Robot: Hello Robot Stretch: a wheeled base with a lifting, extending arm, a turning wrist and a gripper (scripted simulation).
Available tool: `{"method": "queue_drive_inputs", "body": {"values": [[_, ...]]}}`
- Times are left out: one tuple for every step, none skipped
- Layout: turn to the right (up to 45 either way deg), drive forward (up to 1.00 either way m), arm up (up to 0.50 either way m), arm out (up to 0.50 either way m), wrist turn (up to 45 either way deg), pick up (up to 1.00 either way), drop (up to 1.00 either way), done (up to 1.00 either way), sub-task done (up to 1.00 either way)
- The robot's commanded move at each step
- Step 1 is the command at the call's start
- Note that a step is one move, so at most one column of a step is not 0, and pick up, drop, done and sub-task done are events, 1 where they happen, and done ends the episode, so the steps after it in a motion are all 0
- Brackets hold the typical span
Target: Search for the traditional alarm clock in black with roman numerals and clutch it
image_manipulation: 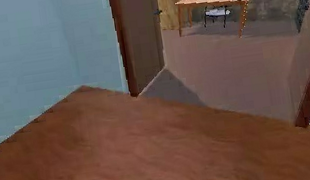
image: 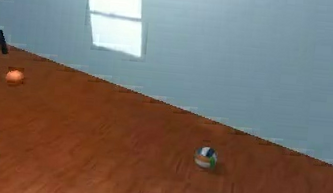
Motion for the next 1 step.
{"method": "queue_drive_inputs", "body": {"values": [[45.0, 0.0, 0.0, 0.0, 0.0, 0.0, 0.0, 0.0, 0.0]]}}
